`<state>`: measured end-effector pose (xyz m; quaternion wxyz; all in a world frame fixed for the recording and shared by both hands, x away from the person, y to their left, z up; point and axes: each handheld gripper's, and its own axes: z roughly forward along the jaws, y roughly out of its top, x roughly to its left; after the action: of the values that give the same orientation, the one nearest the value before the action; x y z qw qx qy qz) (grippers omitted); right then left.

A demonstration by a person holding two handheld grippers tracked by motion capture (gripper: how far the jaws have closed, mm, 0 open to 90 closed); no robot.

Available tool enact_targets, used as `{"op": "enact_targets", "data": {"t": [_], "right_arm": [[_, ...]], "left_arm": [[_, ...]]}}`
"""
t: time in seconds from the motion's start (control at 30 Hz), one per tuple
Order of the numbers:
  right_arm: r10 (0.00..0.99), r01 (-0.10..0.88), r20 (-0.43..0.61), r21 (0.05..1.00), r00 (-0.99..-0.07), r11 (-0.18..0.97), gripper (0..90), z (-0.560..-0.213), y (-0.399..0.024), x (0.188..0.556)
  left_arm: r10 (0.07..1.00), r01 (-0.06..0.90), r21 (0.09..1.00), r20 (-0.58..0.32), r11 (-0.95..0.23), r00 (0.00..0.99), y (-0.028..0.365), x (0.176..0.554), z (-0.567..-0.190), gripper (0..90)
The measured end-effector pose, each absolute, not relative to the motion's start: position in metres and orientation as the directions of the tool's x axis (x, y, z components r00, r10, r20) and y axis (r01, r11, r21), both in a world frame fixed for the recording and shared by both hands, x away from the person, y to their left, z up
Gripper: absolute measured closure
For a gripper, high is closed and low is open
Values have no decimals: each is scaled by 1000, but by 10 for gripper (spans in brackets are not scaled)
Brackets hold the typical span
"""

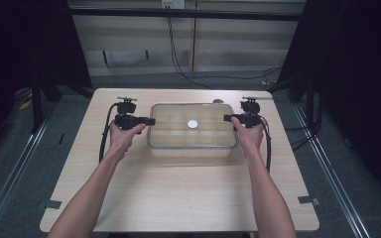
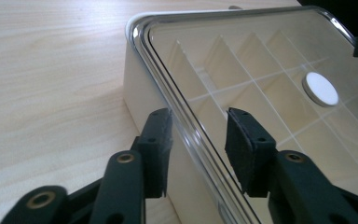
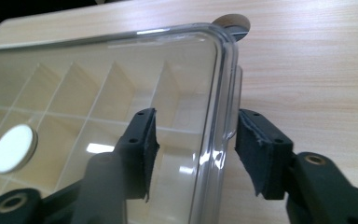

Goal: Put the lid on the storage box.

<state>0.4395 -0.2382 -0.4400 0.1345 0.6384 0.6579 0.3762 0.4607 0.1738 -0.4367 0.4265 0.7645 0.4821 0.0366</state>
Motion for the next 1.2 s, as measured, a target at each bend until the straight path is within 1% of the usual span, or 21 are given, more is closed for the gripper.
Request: {"op": "enact_targets", "data": {"t": [0.03,0.17,0.2,0.3,0.5,0.6,0.67,0.8,0.83,0.87,0.9,1.0,1.1,1.13,1.17,1.2], "right_arm": [[936,737,302,671,-180,-75,420,-438,-239,436],[935,741,298,668,-193,-60,369,-436,-245,425],[932,746,302,664,-199,-56,358,-436,-246,422],[929,729,297,683,-221,-45,344,-433,-248,412],[913,675,291,737,-286,-23,313,-417,-249,384],[895,656,301,754,-330,-12,302,-412,-249,367],[880,637,312,771,-358,-14,295,-411,-251,355],[867,605,312,796,-390,-14,278,-406,-254,327],[860,596,319,803,-397,-23,271,-405,-255,319],[852,587,332,809,-405,-36,271,-405,-257,311],[848,586,337,809,-409,-39,267,-405,-258,304],[848,577,320,817,-422,-21,261,-407,-259,283],[845,573,323,819,-426,-24,261,-412,-260,263],[846,576,324,817,-424,-24,258,-414,-260,257],[846,576,324,817,-424,-24,258,-414,-260,257],[847,579,319,815,-425,-17,253,-420,-260,245]], "left_arm": [[761,707,689,-369,-162,534,182,455,-436,551],[759,691,703,-354,-169,546,191,443,-433,510],[749,681,714,-359,-163,556,197,432,-432,500],[748,664,725,-333,-186,574,202,418,-430,478],[732,628,753,-311,-199,606,210,392,-421,421],[719,606,770,-305,-199,624,215,376,-418,409],[727,600,772,-286,-211,624,218,368,-416,403],[721,590,779,-284,-211,633,229,349,-416,371],[721,590,779,-284,-211,633,229,349,-416,361],[721,587,782,-282,-210,633,234,340,-417,352],[721,587,782,-282,-210,633,234,340,-417,346],[722,584,780,-269,-225,638,243,320,-425,335],[730,587,781,-273,-212,627,248,311,-430,324],[728,602,774,-294,-198,619,252,302,-436,325],[728,602,774,-294,-198,619,252,302,-436,324],[738,601,771,-278,-211,615,253,293,-441,319]]}}
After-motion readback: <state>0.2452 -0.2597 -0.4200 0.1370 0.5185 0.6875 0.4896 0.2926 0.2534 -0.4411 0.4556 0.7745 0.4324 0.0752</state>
